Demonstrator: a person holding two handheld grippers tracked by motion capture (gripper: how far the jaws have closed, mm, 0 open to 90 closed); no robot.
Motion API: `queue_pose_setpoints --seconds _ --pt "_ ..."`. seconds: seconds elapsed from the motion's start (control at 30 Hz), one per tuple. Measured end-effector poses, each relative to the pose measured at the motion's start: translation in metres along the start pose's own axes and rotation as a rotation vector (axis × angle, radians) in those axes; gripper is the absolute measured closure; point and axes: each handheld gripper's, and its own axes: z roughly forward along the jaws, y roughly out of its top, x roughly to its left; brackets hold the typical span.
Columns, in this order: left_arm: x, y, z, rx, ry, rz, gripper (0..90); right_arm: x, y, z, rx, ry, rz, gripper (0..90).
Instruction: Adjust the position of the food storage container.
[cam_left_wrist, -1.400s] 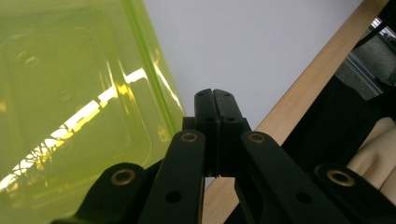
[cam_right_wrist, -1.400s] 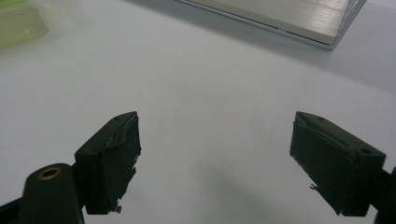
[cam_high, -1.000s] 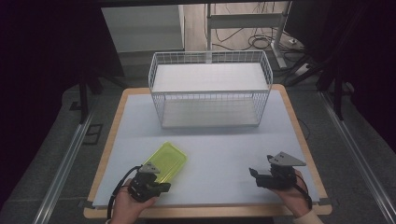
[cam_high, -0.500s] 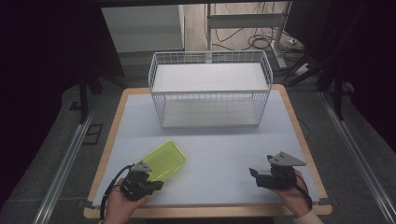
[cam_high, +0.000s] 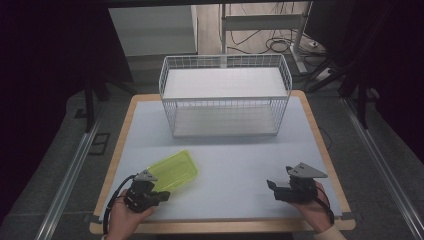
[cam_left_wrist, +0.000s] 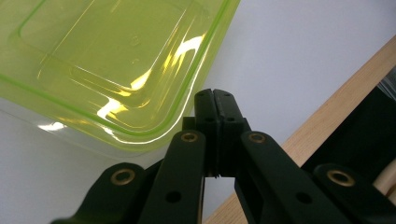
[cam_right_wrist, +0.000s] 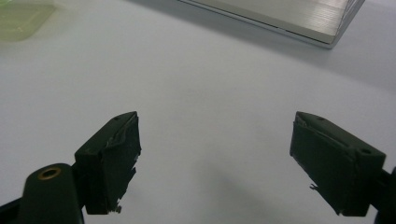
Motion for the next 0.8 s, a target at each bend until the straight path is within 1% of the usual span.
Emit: queue_pose_setpoints --seconds 0.07,0.1,0.17,0.23,0.3,0.37,0.43,0.53,0.57,0.63,0.73,0.8 --pt "-0.001 0.0 -0.002 -0.011 -0.006 -0.001 90.0 0.0 0.0 0.0 -0.001 0.0 -0.001 16.4" --pt "-0.001 0.0 -0.004 -0.025 -0.021 -0.006 90.0 0.0 0.0 0.0 -0.001 0.0 -0.001 16.5" --pt "0.0 0.0 -0.011 -0.05 -0.036 -0.013 90.0 0.0 0.0 0.0 -0.002 0.0 0.0 16.4" --pt "0.002 0.0 -0.021 -0.082 -0.029 -0.021 90.0 -0.001 0.0 -0.001 -0.003 -0.001 0.0 16.5" --pt "0.007 0.0 -0.029 -0.105 -0.02 -0.036 90.0 -0.001 0.0 -0.001 -0.003 -0.001 0.0 16.5" --pt "0.014 -0.002 -0.037 -0.126 -0.004 -0.059 90.0 -0.001 0.0 -0.001 -0.003 0.0 -0.001 16.5" --pt "0.025 -0.005 -0.044 -0.145 0.017 -0.09 90.0 -0.001 0.0 -0.001 -0.002 -0.001 -0.002 16.5" --pt "0.038 -0.011 -0.05 -0.158 0.046 -0.128 90.0 -0.001 0.0 0.0 -0.001 -0.003 0.001 16.5" --pt "0.041 -0.012 -0.051 -0.159 0.049 -0.137 90.0 -0.001 0.0 0.0 -0.001 -0.003 0.001 16.5" --pt "0.052 -0.016 -0.051 -0.16 0.062 -0.169 90.0 0.0 0.0 0.0 0.001 -0.004 0.0 16.4" --pt "0.061 -0.02 -0.047 -0.153 0.076 -0.199 90.0 0.0 0.0 0.001 0.002 -0.003 -0.001 16.5" --pt "0.067 -0.022 -0.04 -0.137 0.076 -0.215 90.0 0.0 0.0 0.001 0.003 -0.004 -0.001 16.5"
